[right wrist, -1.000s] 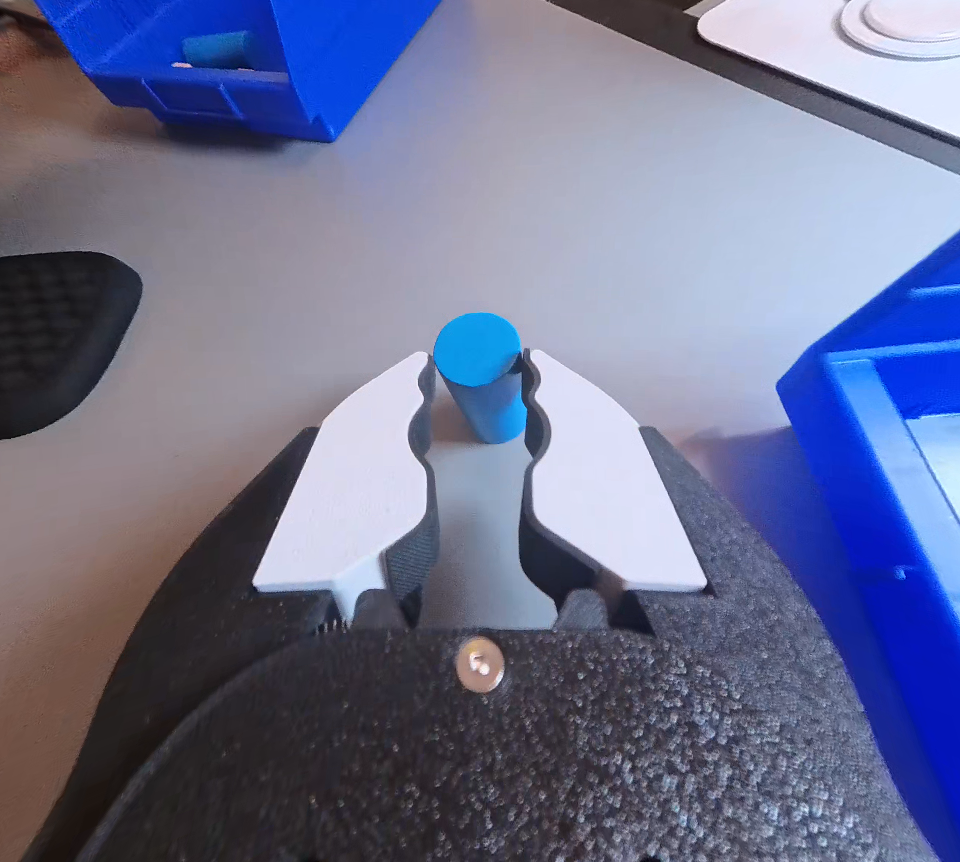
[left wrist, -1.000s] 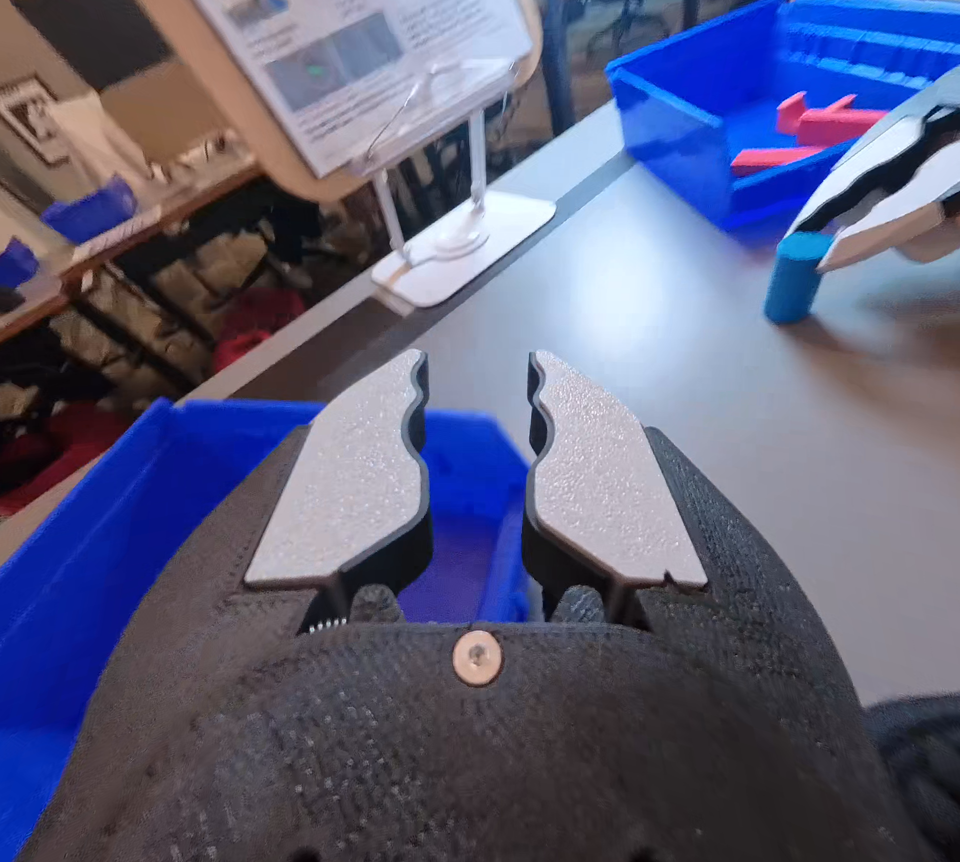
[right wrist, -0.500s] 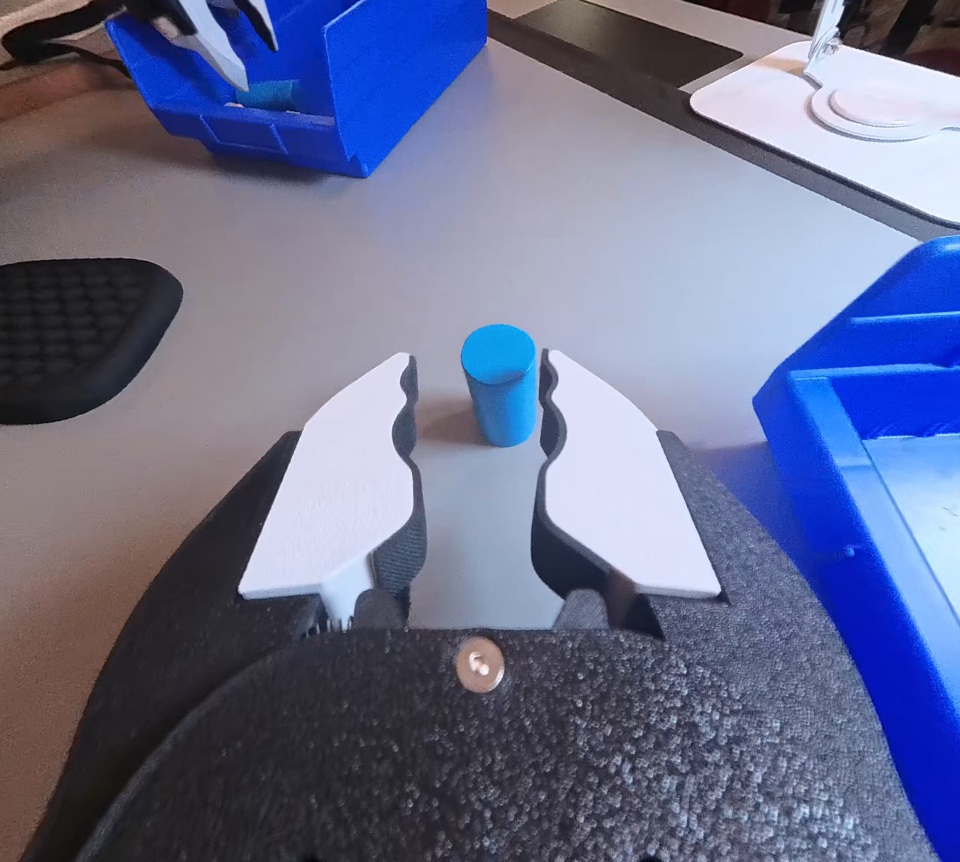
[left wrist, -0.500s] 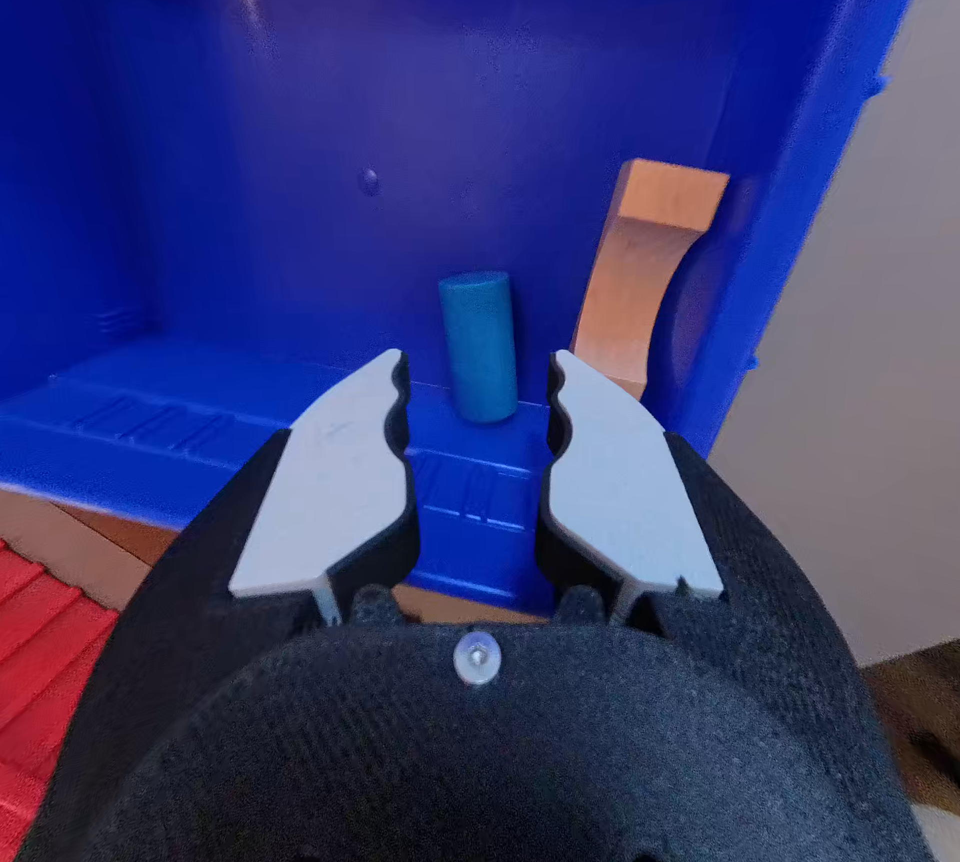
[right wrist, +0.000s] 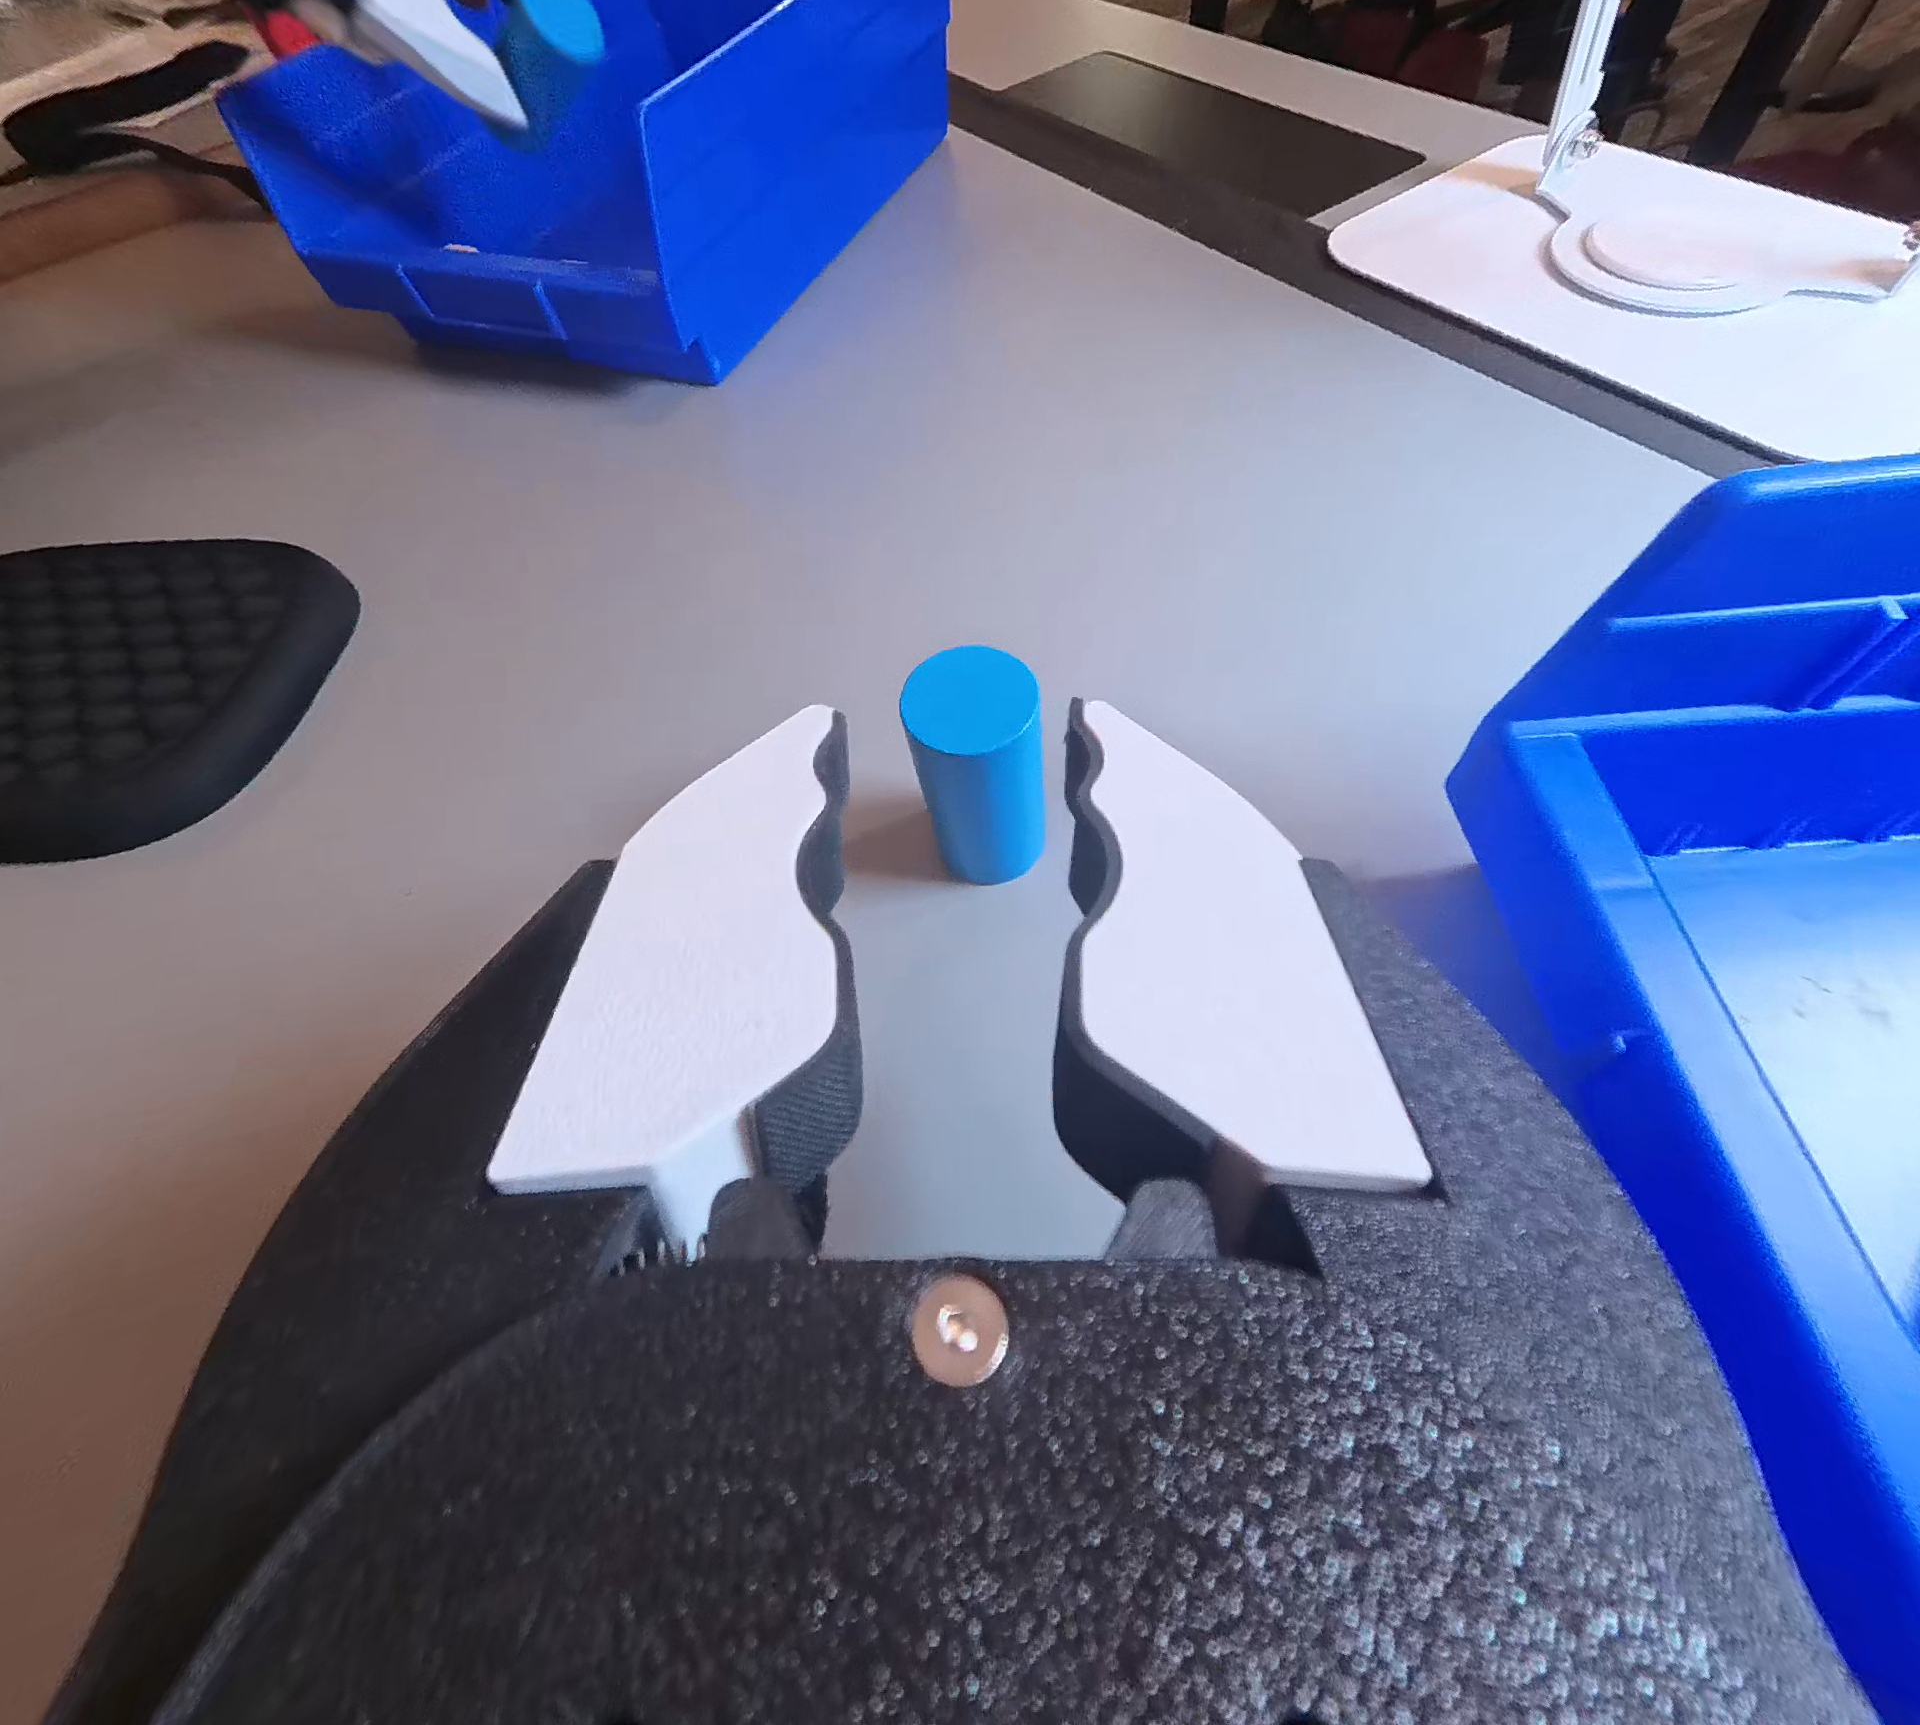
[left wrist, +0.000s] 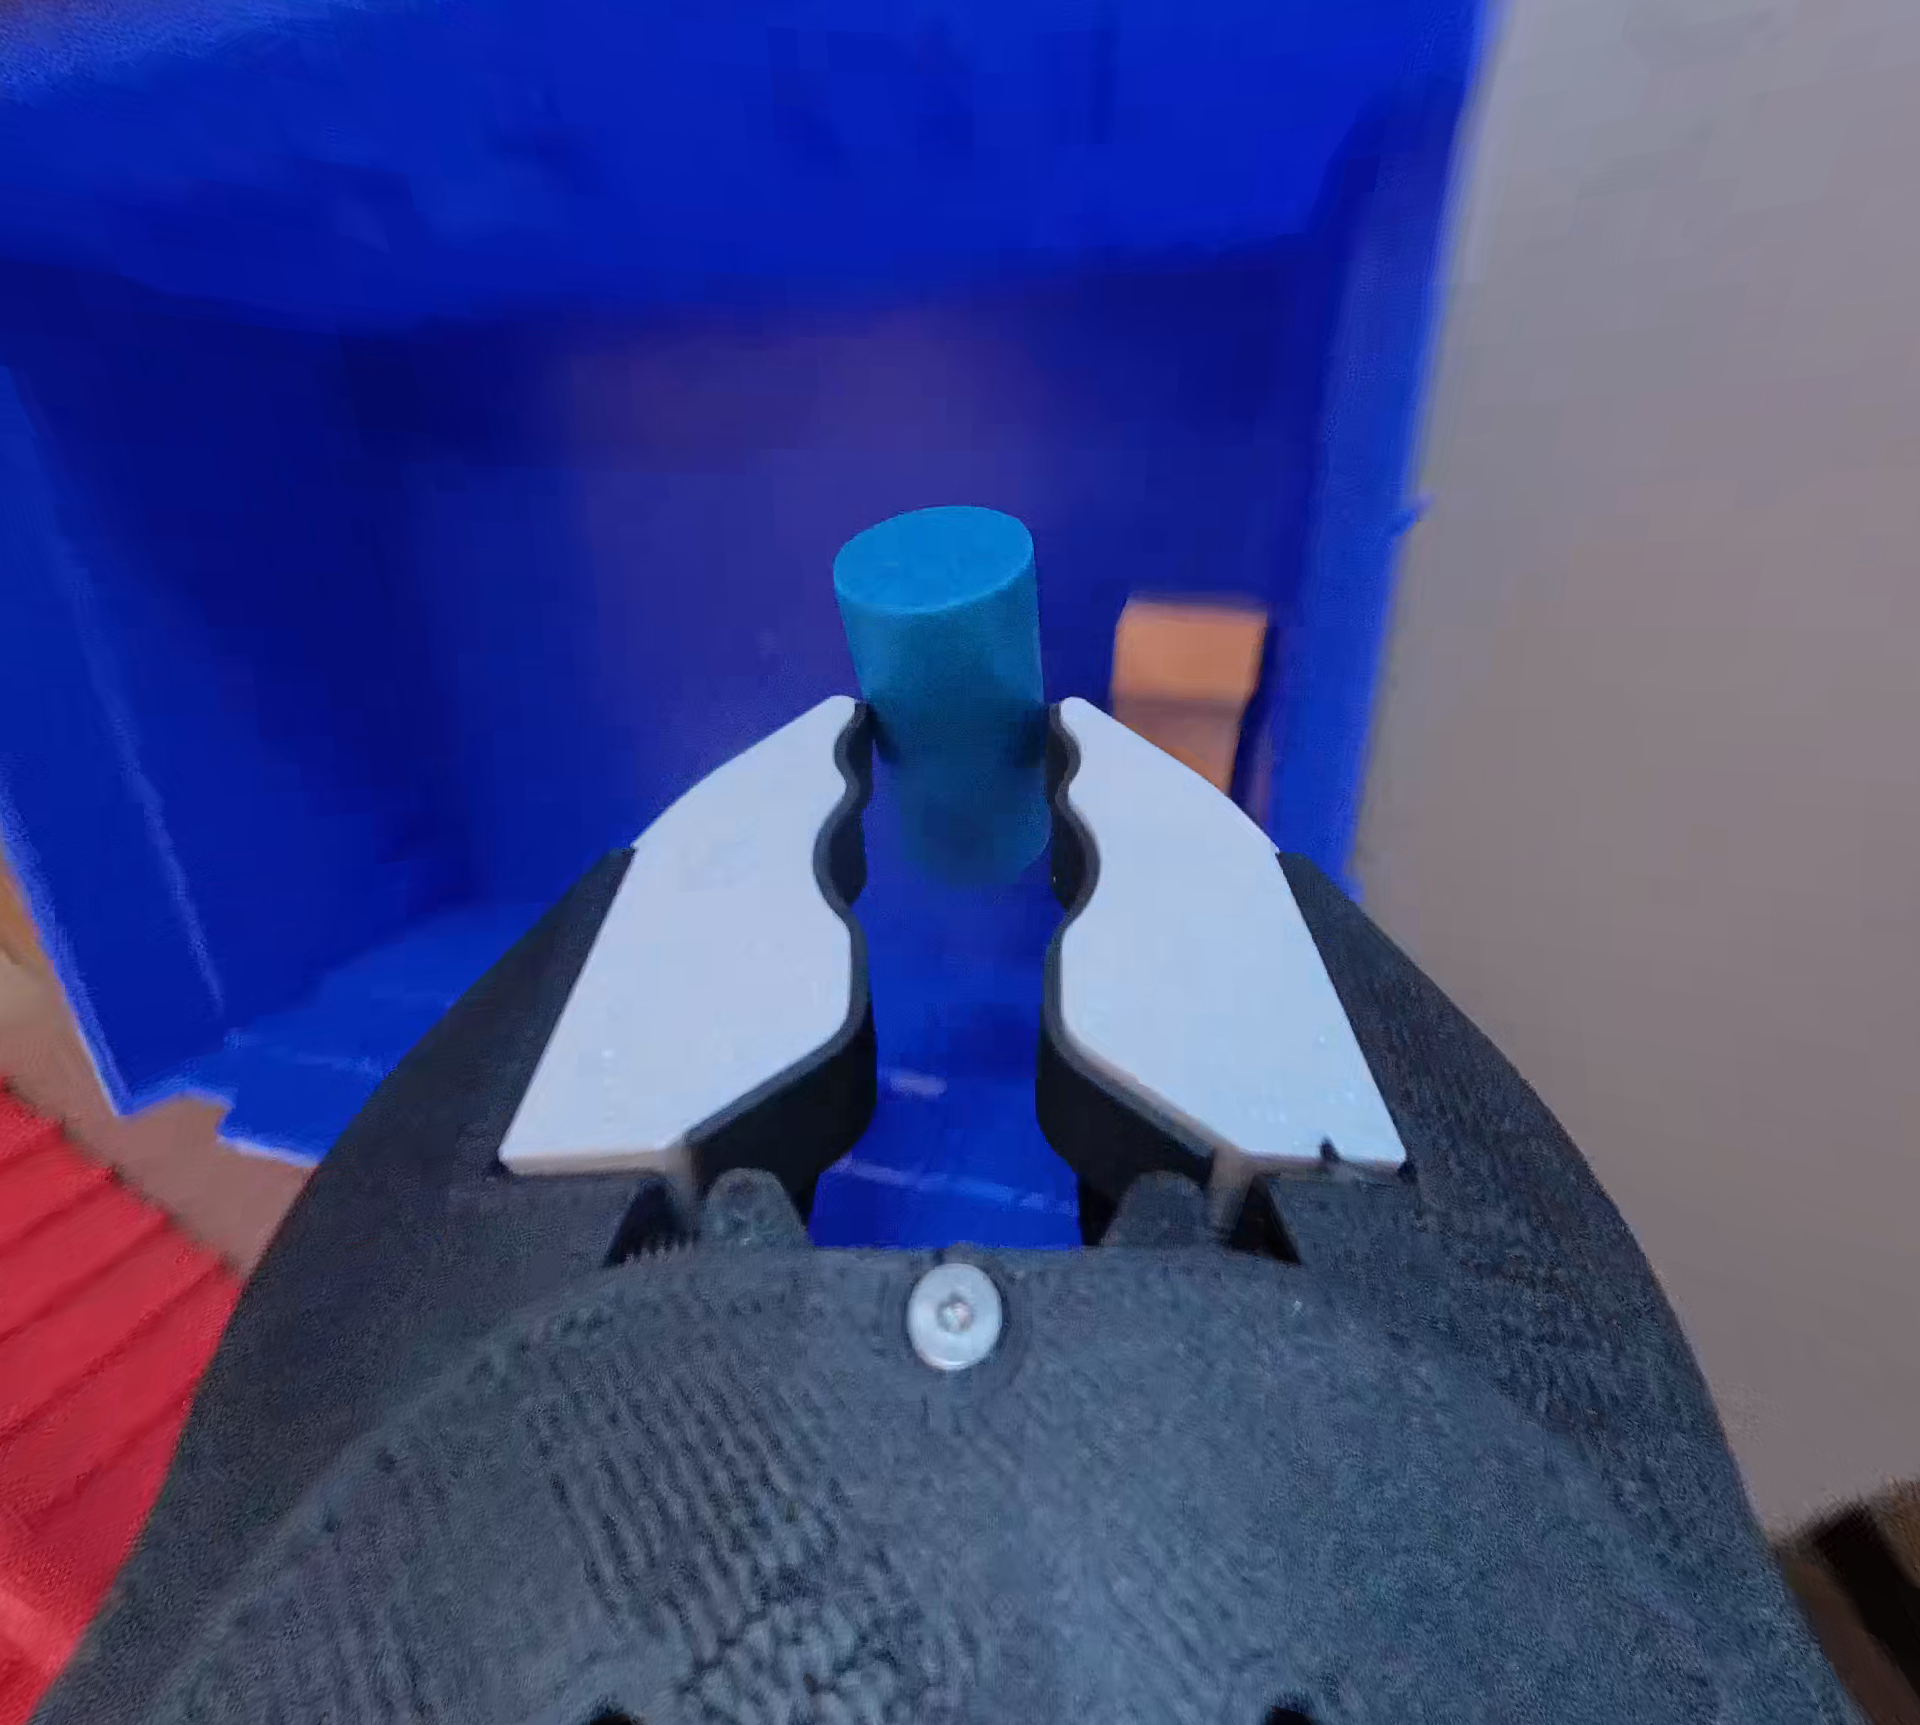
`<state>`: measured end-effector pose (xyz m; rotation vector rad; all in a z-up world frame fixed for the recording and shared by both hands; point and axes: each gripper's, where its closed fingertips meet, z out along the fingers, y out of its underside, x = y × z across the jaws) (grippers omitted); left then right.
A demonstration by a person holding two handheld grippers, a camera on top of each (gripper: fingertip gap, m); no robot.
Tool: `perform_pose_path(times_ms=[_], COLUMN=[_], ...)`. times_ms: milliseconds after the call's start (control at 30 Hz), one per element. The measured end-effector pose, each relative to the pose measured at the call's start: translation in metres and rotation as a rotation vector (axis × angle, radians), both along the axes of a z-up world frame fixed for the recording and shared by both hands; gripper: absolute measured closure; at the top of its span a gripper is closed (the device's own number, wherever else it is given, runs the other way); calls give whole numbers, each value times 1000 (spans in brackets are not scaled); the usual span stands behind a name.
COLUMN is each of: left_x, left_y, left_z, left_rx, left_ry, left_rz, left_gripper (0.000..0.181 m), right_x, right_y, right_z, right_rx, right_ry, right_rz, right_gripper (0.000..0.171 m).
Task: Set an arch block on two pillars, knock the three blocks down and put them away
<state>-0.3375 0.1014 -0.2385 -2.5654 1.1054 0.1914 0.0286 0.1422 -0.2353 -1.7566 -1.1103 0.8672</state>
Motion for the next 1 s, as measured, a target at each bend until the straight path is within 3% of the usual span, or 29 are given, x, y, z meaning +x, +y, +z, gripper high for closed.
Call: perform_pose_path(times_ms=[167, 267, 333, 433, 633, 867, 1000], left_x=[140, 214, 245, 272, 274, 253, 255], left_y=[2, -6, 1, 18, 40, 35, 32], left_z=[74, 63, 42, 7, -48, -66, -68], left_rx=[428, 422, 394, 345, 284, 272, 270], left_ry=[-543, -843, -917, -903, -632, -473, -488], left_rz=[-238, -275, -246, -231, -272, -268, -271], left_gripper=[149, 149, 149, 149, 149, 141, 140], right_x=[2, 3, 3, 2, -1, -1, -3], right_y=[6, 7, 9, 9, 7, 6, 5], right_z=[-7, -17, -22, -28, -30, -35, -39], right_rx=[2, 15, 41, 68, 105, 82, 82], right_ry=[-20, -58, -82, -115, -147, -159, -178], right_rz=[-29, -35, -40, -45, -43, -41, -38], right_gripper=[130, 129, 128, 125, 124, 124, 124])
